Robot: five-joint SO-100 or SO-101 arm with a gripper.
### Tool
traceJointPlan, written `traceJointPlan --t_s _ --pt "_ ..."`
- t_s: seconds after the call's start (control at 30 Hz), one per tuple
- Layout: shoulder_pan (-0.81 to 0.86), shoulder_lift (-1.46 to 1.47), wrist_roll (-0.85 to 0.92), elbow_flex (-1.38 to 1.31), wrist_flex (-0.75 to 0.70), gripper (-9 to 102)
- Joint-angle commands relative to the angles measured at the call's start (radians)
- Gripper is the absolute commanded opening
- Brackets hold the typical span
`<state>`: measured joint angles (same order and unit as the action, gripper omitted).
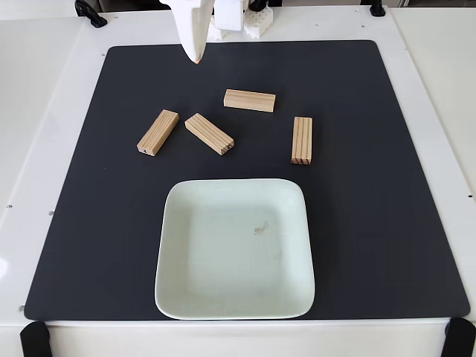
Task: Pick up the wooden block and place them on the plate.
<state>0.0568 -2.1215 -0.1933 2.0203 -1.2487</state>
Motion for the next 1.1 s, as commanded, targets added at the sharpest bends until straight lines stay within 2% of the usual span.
traceJointPlan --t_s 0.0,0.3,0.5,0.67,0.9,1.07 --pt "-0.046 0.005 0.006 -0.020 0.040 0" --pt "-0.078 0.273 0.006 -0.249 0.091 0" --pt "-0.193 0.428 0.034 -0.449 0.077 0" --pt "-0.314 0.499 0.347 -0.499 0.075 0" --pt "-0.394 0.603 0.850 -0.503 0.077 0" --pt "-0.439 0.641 1.046 -0.503 0.077 0"
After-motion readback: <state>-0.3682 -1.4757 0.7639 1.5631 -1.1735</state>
